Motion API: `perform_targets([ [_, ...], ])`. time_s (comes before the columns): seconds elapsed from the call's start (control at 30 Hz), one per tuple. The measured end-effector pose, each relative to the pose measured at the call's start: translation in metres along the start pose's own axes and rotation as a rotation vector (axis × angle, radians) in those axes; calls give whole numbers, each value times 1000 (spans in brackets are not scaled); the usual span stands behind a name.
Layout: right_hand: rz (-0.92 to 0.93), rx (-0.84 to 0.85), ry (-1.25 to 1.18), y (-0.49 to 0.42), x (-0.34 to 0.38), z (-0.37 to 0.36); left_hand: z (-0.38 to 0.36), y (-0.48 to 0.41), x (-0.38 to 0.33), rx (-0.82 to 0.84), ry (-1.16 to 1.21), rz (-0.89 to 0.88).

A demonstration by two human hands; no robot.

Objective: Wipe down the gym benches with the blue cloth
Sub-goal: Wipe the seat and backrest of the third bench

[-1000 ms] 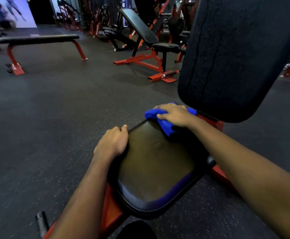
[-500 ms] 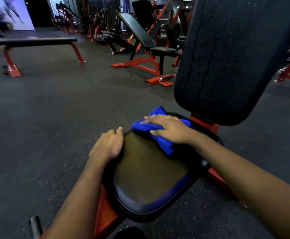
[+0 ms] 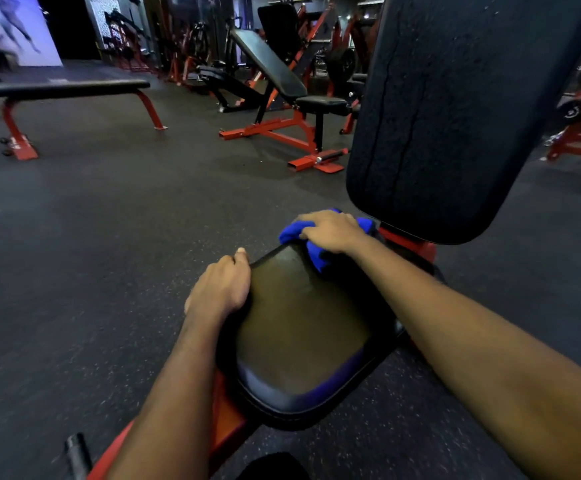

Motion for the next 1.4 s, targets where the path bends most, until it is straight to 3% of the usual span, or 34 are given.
perform_targets([
  [0.2, 364, 29, -142, 116, -15, -4, 0, 4, -1, 15, -14, -12],
  [0.3, 275, -51, -121, 140, -66, 4, 0, 7, -4, 29, -23, -20],
  [0.4, 76, -135, -116, 112, -95, 14, 1, 8, -6, 24, -29, -15],
  [0.57, -144, -102, -18, 28, -64, 18, 6, 13, -9, -21, 17, 6],
  [0.7, -29, -13, -30, 15, -8, -1, 11, 13, -6, -119, 128, 15],
  [0.9, 398, 30, -143, 146, 6, -15, 18, 15, -4, -182, 220, -6],
  [1.0, 322, -48, -177, 155, -58, 1, 19, 20, -6, -187, 237, -8],
  [1.13, -7, -134, -136, 83, -111, 22, 18, 20, 11, -157, 363, 1],
  [1.3, -71, -94, -41, 36, -41, 15, 13, 37, 37, -136, 517, -120],
  [1.4, 127, -8, -68, 74, 22, -12, 10, 42, 43, -123, 637, -141],
])
Point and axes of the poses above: each hand's wrist, its own y-axis away from the middle knuckle, its own z-axis out of the back of the hand, x = y × z, the point moved 9 cm from there along -y, towards the middle knuckle, and after that the axes turned 14 degrees about -z, right-handed, at the moved point
